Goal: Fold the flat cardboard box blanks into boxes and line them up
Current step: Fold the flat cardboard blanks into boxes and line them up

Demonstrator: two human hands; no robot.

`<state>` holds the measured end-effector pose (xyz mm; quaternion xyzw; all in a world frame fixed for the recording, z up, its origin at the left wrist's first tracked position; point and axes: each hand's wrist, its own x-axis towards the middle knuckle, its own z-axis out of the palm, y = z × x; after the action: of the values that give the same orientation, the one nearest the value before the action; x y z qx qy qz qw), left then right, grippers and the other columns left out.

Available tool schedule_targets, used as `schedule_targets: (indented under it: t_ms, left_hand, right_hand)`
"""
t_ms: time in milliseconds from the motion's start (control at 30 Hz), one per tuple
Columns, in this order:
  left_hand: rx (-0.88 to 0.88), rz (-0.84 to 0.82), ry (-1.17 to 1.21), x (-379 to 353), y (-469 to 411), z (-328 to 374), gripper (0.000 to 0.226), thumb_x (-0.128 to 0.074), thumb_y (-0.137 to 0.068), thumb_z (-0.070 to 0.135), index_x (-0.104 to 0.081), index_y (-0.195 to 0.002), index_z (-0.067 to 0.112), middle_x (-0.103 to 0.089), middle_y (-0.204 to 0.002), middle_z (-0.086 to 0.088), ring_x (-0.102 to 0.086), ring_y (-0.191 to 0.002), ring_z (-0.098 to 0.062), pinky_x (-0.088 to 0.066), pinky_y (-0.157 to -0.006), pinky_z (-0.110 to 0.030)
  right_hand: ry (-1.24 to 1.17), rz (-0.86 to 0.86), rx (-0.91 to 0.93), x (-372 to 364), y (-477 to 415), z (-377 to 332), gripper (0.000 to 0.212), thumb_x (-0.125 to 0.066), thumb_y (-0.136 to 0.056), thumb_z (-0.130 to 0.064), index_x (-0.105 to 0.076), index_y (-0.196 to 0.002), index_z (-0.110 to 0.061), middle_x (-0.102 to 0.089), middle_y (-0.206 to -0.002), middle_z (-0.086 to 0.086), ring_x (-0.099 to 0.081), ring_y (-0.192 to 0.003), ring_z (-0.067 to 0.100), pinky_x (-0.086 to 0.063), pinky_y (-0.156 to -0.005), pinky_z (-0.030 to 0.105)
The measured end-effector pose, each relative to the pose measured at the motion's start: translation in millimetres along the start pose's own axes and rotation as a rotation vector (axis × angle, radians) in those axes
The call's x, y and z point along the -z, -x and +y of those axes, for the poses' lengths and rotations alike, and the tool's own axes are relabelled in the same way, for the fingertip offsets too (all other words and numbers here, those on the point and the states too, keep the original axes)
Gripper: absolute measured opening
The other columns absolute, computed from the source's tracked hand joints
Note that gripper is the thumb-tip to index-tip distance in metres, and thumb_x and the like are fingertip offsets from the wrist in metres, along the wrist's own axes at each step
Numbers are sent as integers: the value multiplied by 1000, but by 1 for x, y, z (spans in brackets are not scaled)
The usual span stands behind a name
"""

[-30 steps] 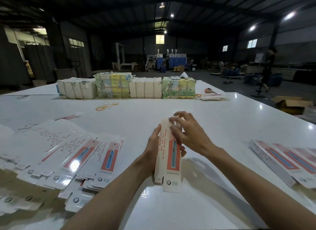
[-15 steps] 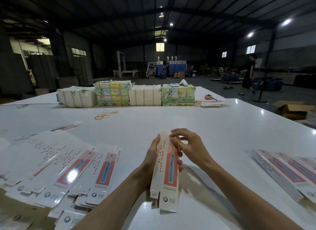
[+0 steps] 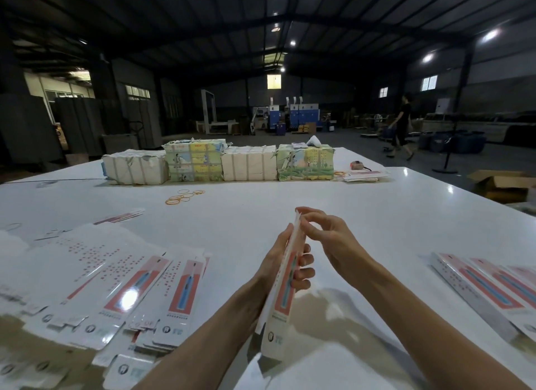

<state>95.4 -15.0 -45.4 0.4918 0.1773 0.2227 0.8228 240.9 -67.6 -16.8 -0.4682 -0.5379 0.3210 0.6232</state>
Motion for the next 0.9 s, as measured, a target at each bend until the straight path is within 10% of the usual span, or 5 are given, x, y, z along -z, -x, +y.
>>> schedule_targets:
  t_ms: [200,500,700,900]
  left_hand:
    - [-109,-38,297,19,6,7,62,-46,-96,67,-55,-99,6,-52,-70,-7,-52,-45,-13,-49,-42,-22]
    - [-127,121,-44,22,2,-9,82,-34,-97,82,-64,-130,13,-75,-108,-22,-76,-96,-40,-62,-81,-46]
    - [-452,389,-363,19,-5,-12,31,-44,-107,61,-37,-137,65,-75,-105,8,-80,-93,-30,-66,-69,-43]
    - [-473,233,-376,4,-1,-12,57,-55,-96,69,-30,-147,70,-62,-141,8,-76,-110,-24,-66,-74,-48]
  right_hand:
    - [-57,-23,-75,-17,12,23,47,-74,-93,-44,-59,-136,-30,-70,-130,7,-70,-116,24,-54,-106,45]
    - [-120,63,-42,-19,20,17,44,-73,-94,-39,-61,-135,-32,-76,-113,9,-75,-102,32,-62,-80,41]
    - [-4,143,0,-17,17,17,45,-71,-93,-41,-61,-135,-26,-79,-101,2,-77,-95,24,-62,-77,30]
    - [2,181,24,-13,14,14,42,-73,-95,-35,-64,-136,-28,-79,-100,-3,-77,-93,18,-60,-72,22]
